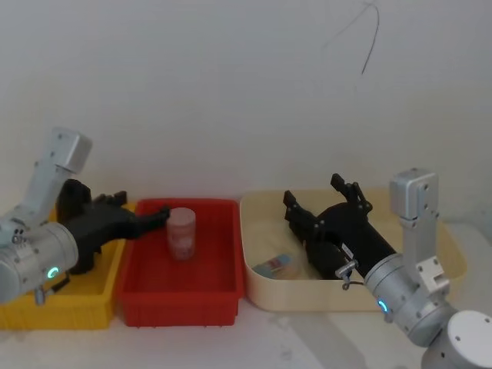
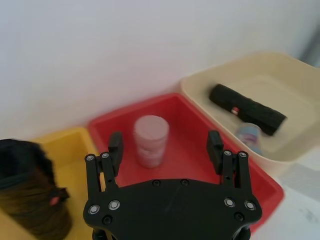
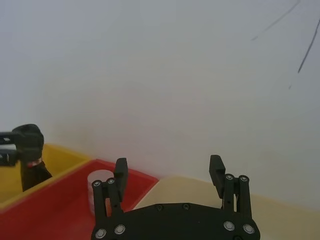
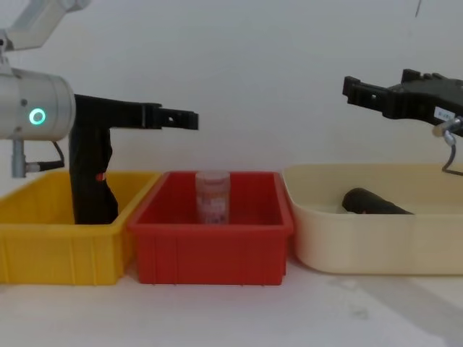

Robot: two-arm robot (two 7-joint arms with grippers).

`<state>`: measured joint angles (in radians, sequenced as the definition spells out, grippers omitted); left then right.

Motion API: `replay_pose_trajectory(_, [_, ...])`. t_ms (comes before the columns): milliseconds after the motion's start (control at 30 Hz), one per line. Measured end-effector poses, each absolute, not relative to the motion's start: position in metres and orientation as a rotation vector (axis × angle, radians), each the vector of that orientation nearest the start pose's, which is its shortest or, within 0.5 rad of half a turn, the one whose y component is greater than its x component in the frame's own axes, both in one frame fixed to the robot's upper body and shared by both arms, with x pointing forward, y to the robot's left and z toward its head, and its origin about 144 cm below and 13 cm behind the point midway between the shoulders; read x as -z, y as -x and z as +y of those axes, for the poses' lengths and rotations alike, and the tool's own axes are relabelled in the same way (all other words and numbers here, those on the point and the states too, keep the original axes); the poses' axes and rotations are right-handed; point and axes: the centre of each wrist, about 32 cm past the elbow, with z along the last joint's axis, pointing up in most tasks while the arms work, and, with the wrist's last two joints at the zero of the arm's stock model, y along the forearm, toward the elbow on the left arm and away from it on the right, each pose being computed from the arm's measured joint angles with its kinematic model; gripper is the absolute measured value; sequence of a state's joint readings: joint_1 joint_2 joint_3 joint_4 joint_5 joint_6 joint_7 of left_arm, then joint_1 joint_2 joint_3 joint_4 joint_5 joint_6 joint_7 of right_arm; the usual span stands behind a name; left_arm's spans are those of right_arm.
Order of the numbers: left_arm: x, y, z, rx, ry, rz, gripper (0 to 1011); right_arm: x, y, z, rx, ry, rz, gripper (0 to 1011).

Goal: Pick up the garbage bag with the one hand and transfer it to the other hand.

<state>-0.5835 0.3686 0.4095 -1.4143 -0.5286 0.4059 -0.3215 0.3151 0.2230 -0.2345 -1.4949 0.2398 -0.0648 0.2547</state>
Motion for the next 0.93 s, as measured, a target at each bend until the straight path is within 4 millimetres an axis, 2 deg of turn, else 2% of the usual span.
replay_pose_trajectory(333, [-1.284,-0.582,0.224,-0.807,-0.144,0.098,1001,-1.224,-0.529,-0.218,1.089,-0.168,-0.243,1000])
replay_pose_trajectory(933, [-1.279,-0.580,0.220,-0.742,-0.163,0.100,1001,-1.224,-0.524,-0.214,1.082,-0.183,-0.255,1000])
